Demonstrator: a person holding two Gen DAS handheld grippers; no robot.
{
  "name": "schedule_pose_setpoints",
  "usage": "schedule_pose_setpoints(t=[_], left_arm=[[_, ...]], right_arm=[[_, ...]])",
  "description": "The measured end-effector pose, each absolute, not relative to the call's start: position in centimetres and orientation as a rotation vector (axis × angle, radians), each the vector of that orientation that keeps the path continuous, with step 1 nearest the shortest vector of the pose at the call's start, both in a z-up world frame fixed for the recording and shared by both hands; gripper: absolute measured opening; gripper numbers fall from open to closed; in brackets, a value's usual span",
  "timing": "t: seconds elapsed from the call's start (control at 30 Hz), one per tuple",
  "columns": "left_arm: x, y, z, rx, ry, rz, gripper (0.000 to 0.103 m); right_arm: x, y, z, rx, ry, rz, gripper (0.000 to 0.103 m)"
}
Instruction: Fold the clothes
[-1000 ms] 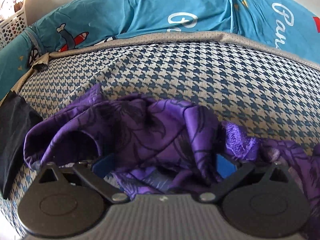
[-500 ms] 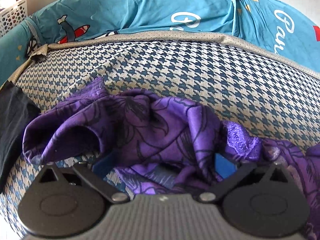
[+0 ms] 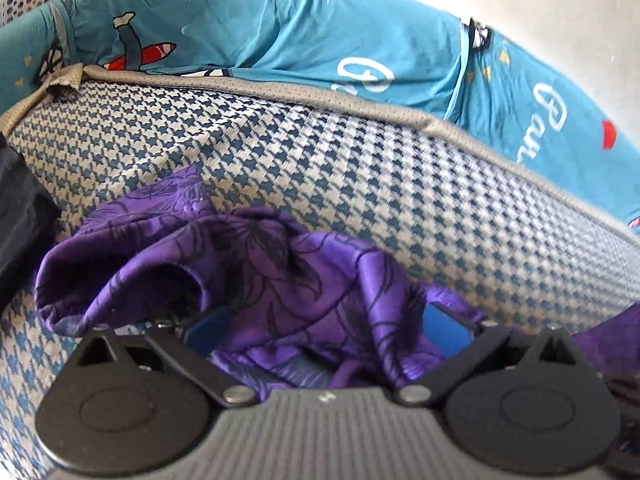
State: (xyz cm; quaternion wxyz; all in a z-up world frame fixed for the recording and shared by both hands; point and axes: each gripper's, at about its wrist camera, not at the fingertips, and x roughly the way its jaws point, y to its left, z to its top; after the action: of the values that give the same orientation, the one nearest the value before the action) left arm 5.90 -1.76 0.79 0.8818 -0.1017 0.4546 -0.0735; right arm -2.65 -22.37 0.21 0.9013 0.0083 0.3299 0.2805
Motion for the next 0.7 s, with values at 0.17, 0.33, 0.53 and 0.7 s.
schedule_pose_setpoints(t=[0.17,0.33,0.53,0.7], left_arm=[[5.9,-1.5,1.7,-0.259,0.917,-0.184,0.103],[6.1,-1.3,1.4,-0.282,0.921,-0.180,0.103],[6.5,-1.3,0.7,-0.315,0.941,-0.161,0.103],[6.6,-2.3,0.7,-0.327,0.950,-0.224,0.103]], right_arm=[[-3.7,-21.9,1.3,-0.037,0.599,0.610,0.007],[-3.9,-22.4,2.3,-0.032,0.548,0.604,0.007],[-2.4,-23.8,2.7,-0.035,0.508,0.511,0.006],[-1.2,-24.8,3.3,-0.006,0.480,0.478,0.005]])
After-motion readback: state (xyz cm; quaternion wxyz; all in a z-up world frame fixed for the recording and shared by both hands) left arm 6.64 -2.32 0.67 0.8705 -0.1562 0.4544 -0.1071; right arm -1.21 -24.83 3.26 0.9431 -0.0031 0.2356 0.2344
